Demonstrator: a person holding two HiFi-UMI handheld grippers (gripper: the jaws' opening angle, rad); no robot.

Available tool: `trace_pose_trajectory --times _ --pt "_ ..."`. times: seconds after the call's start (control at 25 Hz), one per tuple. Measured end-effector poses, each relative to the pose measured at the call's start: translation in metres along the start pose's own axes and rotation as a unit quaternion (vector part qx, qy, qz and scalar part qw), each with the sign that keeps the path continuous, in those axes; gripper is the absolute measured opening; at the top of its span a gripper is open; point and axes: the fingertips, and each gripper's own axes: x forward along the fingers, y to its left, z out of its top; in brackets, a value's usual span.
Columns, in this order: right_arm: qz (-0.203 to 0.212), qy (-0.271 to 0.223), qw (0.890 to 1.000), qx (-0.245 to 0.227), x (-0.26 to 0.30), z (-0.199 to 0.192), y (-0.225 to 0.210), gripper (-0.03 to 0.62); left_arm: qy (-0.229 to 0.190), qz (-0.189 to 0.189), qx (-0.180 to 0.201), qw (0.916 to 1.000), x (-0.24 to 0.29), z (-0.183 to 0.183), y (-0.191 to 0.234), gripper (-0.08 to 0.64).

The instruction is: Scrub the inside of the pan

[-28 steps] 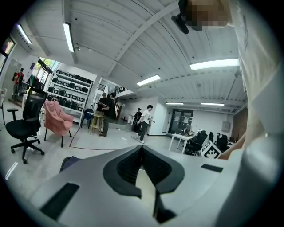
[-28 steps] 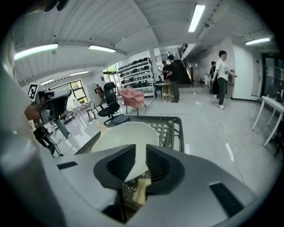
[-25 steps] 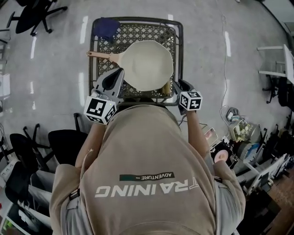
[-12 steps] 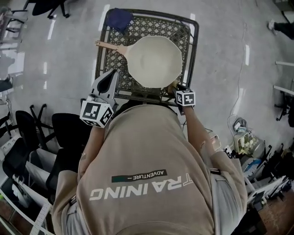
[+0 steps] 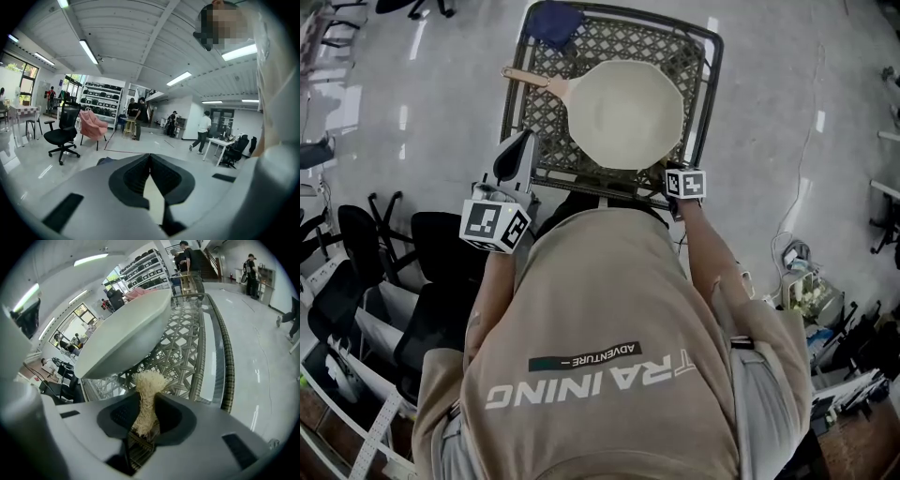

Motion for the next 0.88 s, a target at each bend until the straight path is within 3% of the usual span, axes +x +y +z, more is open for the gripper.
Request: trace_pose_trajectory --times 0.12,0.44,0.56,0.68,0.76,0.88 --pt "0.005 0.004 1.000 0.005 -0.002 0.000 -0.003 0.100 -0.004 -0.003 0.000 1.0000 0.005 0.000 -0.003 0.018" --pt "-0.037 -0.017 0.999 -0.007 -0.033 0.002 -0.033 0.091 -0.031 -0.009 0.004 0.9995 0.020 0.012 -0.005 0.018" --pt "-0.068 -0.061 0.996 0.015 -0.064 0.010 -0.060 0.091 -0.034 -0.013 0.002 0.9993 0.025 0.009 -0.004 0.018" --pt "-0.083 -0.141 0.986 0.019 -0.105 0.044 -0.076 0.091 -0.037 -0.015 -0.005 0.9992 0.029 0.006 0.000 0.018" --pt "-0.071 -0.188 0.980 -0.015 -0.129 0.078 -0.064 0.091 -0.041 -0.013 -0.009 0.9991 0.027 0.006 0.004 0.018" --pt "-0.016 -0.226 0.967 -0.120 -0.135 0.131 -0.012 0.091 -0.045 -0.009 -0.012 0.9989 0.023 0.007 0.013 0.018"
